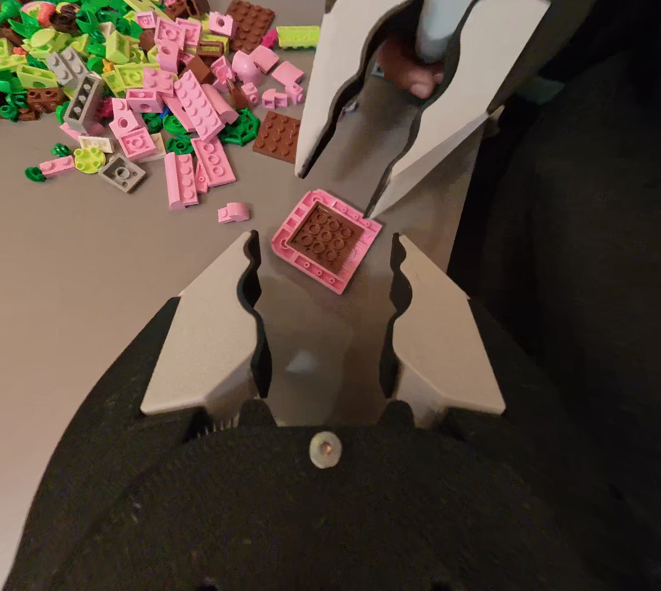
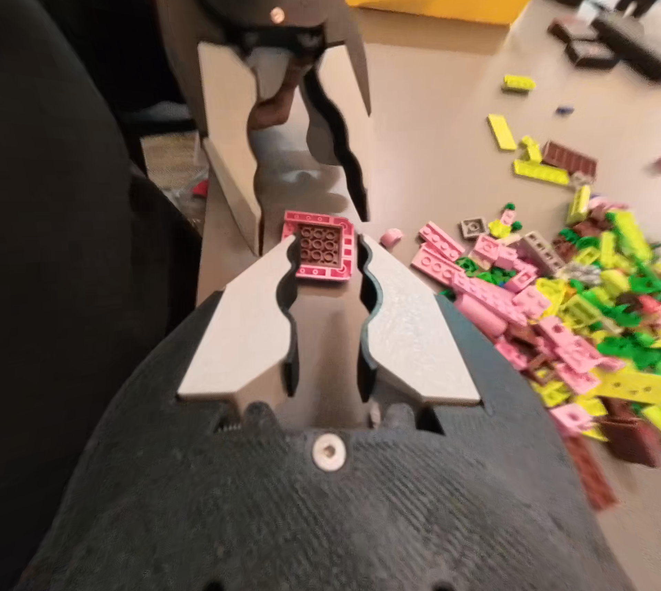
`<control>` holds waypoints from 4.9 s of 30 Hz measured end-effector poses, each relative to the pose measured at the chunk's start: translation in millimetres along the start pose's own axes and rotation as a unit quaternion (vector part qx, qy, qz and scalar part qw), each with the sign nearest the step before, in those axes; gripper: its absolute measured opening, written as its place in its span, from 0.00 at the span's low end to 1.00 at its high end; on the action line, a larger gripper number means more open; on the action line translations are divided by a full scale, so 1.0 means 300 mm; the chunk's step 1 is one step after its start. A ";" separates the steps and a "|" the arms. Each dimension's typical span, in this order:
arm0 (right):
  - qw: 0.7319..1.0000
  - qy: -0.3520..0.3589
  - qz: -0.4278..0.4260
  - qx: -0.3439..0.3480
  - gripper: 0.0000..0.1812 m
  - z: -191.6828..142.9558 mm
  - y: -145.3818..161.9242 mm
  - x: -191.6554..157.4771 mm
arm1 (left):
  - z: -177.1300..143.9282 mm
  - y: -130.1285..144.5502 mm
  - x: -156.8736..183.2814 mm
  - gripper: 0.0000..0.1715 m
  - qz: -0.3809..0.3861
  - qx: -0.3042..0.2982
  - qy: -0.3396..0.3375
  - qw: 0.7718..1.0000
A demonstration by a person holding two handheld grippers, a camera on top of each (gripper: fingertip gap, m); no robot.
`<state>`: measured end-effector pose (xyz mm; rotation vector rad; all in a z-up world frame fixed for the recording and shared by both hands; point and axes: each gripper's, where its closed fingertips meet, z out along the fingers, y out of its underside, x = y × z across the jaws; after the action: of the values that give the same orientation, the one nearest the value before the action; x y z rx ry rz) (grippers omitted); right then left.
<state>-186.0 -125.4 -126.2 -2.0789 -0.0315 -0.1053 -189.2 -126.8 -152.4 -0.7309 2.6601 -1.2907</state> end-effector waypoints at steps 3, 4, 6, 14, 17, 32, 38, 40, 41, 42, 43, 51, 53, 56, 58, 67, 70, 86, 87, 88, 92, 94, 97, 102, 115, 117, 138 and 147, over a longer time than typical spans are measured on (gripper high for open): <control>0.998 -0.013 0.068 -0.001 0.16 0.024 -0.015 -0.011 | 0.016 0.024 -0.018 0.37 0.030 -0.030 -0.032 0.999; 0.997 -0.018 0.077 -0.002 0.16 0.030 -0.016 -0.018 | 0.019 0.028 -0.018 0.36 0.035 -0.035 -0.036 0.998; 0.997 -0.021 0.073 -0.018 0.16 0.042 -0.004 -0.032 | 0.018 0.027 -0.012 0.33 0.041 -0.033 -0.034 0.998; 0.996 -0.020 0.029 -0.078 0.13 0.063 0.057 -0.041 | -0.003 0.054 -0.004 0.33 0.034 -0.039 -0.038 0.998; 0.996 -0.017 0.019 -0.085 0.13 0.061 0.065 -0.031 | -0.018 0.067 0.002 0.33 0.036 -0.039 -0.047 0.997; 0.995 0.003 0.030 -0.093 0.07 0.031 0.059 -0.004 | -0.012 0.017 -0.027 0.44 0.026 -0.009 -0.070 0.997; 0.992 -0.001 0.069 -0.106 0.08 0.029 0.096 -0.003 | -0.002 0.037 0.008 0.41 0.041 -0.028 -0.054 0.997; 0.992 0.002 0.075 -0.106 0.09 0.017 0.102 0.009 | -0.011 0.042 0.027 0.41 0.035 -0.024 -0.045 0.998; 0.991 -0.004 0.080 -0.103 0.09 0.013 0.101 0.005 | -0.016 0.045 0.035 0.40 0.035 -0.022 -0.041 0.998; 0.991 -0.011 0.086 -0.101 0.09 0.010 0.100 0.000 | -0.020 0.048 0.041 0.38 0.036 -0.021 -0.039 0.998; 0.991 -0.015 0.091 -0.100 0.10 0.007 0.100 -0.002 | -0.025 0.052 0.046 0.36 0.038 -0.022 -0.036 0.998; 0.983 -0.079 0.162 -0.034 0.15 -0.031 0.033 -0.026 | -0.054 -0.002 0.025 0.29 0.036 0.025 -0.037 0.998; 0.982 -0.077 0.171 -0.021 0.15 -0.038 0.022 -0.017 | -0.047 -0.032 0.000 0.36 0.037 0.045 -0.055 0.997; 0.985 -0.050 0.157 -0.043 0.15 -0.032 0.052 0.003 | -0.012 -0.032 -0.012 0.40 0.050 0.027 -0.065 0.996; 0.989 -0.024 0.137 -0.056 0.14 -0.026 0.069 0.019 | 0.011 -0.013 -0.014 0.40 0.064 -0.001 -0.068 0.996; 0.992 -0.018 0.108 -0.061 0.13 0.000 0.082 0.053 | 0.039 0.009 0.001 0.30 0.087 -0.033 -0.052 0.994; 0.993 -0.023 0.100 -0.062 0.11 0.004 0.081 0.061 | 0.039 0.009 0.004 0.30 0.086 -0.033 -0.048 0.995; 0.984 -0.103 0.139 -0.039 0.00 -0.014 0.056 0.009 | -0.025 -0.091 0.013 0.00 0.164 0.085 -0.081 0.979; 0.983 -0.101 0.148 -0.036 0.00 -0.015 0.054 0.014 | -0.023 -0.082 0.022 0.10 0.157 0.077 -0.066 0.982; 0.983 -0.095 0.151 -0.036 0.01 -0.014 0.055 0.020 | -0.019 -0.071 0.027 0.16 0.147 0.067 -0.054 0.985; 0.989 -0.061 0.123 -0.050 0.04 -0.017 0.068 0.039 | -0.020 -0.074 -0.044 0.17 0.102 0.060 -0.104 0.988; 0.992 -0.043 0.107 -0.055 0.04 -0.016 0.069 0.051 | -0.005 -0.061 -0.100 0.30 0.058 0.034 -0.138 0.988; 0.994 -0.017 0.093 -0.056 0.05 -0.013 0.067 0.074 | 0.041 -0.047 -0.149 0.42 0.003 -0.008 -0.166 0.986; 0.995 0.009 0.078 -0.059 0.05 -0.018 0.074 0.096 | 0.077 -0.046 -0.176 0.42 -0.019 -0.033 -0.179 0.983; 0.987 0.003 0.158 0.018 0.12 -0.068 0.033 0.141 | 0.023 -0.131 -0.066 0.28 0.151 0.068 -0.189 0.968; 0.977 -0.042 0.201 0.056 0.14 -0.074 -0.004 0.120 | 0.002 -0.166 -0.020 0.28 0.199 0.116 -0.181 0.956; 0.960 -0.068 -0.068 0.263 0.06 -0.275 -0.228 -0.045 | -0.135 -0.334 0.143 0.04 0.137 0.367 -0.009 0.920; 0.956 -0.017 -0.139 0.259 0.10 -0.362 -0.260 -0.034 | -0.149 -0.318 0.115 0.04 0.229 0.330 -0.100 0.910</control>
<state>-208.0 -182.0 -6.6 -1.5398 -0.3382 -0.2096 -196.5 -160.9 -47.2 -0.1194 1.8635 -1.6892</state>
